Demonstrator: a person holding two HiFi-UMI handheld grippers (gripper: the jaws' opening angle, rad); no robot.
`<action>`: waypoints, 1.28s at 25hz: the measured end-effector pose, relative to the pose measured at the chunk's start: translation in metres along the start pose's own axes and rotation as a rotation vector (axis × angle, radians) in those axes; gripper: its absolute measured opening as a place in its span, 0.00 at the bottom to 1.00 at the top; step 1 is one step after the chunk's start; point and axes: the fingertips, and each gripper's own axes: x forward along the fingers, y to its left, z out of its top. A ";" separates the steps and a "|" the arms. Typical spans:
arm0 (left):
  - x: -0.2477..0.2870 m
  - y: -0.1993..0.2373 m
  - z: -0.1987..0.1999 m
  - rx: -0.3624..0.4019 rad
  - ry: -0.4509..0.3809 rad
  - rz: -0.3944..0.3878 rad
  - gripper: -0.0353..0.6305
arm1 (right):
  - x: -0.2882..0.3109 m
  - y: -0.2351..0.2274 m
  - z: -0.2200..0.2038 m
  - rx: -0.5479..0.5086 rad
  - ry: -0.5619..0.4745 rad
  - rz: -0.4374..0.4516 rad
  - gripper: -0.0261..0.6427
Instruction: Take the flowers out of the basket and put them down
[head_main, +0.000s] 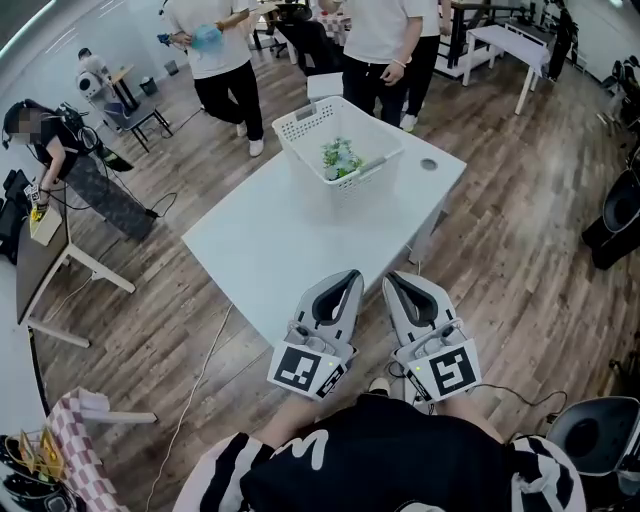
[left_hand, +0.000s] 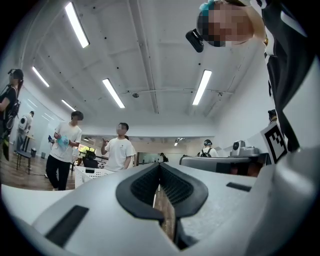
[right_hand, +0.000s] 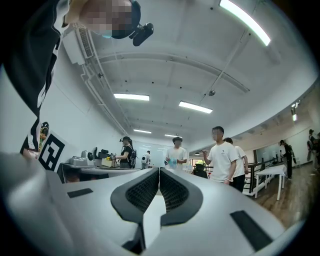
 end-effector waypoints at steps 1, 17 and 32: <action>0.006 0.000 -0.002 -0.004 0.000 0.005 0.06 | 0.001 -0.006 -0.003 0.004 0.003 0.005 0.07; 0.027 0.025 -0.016 -0.001 0.043 0.064 0.06 | 0.031 -0.021 -0.026 0.066 0.030 0.066 0.07; 0.041 0.027 -0.027 0.000 0.049 0.088 0.06 | 0.024 -0.037 -0.034 0.060 0.046 0.072 0.07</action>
